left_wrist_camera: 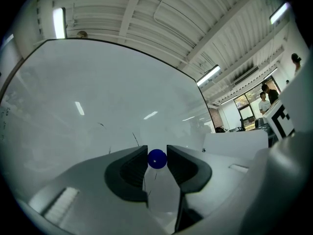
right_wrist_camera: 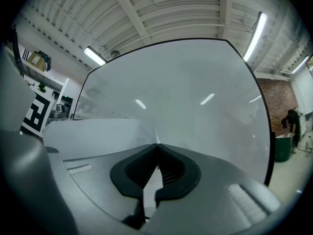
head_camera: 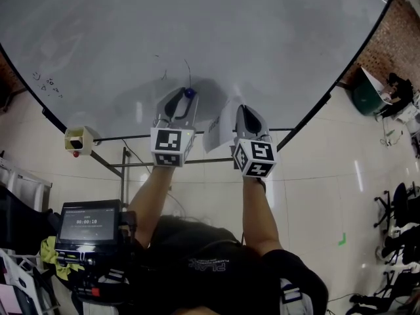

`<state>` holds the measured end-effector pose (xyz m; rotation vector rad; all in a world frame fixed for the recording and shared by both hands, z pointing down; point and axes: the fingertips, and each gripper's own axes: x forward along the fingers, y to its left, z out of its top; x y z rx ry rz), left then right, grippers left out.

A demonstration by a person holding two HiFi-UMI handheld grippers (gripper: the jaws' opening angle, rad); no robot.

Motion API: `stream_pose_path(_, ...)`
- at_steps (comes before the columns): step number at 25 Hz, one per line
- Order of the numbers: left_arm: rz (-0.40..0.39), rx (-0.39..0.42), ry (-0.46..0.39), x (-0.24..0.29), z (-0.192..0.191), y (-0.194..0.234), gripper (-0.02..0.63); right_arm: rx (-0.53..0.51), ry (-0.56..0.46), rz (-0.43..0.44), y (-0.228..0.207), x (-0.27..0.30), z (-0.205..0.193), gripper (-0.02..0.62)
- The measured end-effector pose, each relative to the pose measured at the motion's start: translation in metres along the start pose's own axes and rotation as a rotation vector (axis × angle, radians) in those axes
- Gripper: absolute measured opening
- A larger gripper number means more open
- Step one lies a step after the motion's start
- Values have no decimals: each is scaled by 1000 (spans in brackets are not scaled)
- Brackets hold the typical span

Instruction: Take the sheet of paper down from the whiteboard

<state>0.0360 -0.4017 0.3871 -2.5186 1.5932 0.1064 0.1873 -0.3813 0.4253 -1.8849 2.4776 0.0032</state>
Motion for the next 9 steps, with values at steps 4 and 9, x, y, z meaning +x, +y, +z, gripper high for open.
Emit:
stream_pose_path(4, 3, 4, 0, 0, 0, 1, 124, -7, 3, 2, 3, 3, 0, 12)
stream_pose_path(9, 20, 3, 12, 0, -4, 4, 124, -15, 6, 6, 3, 6, -1, 12)
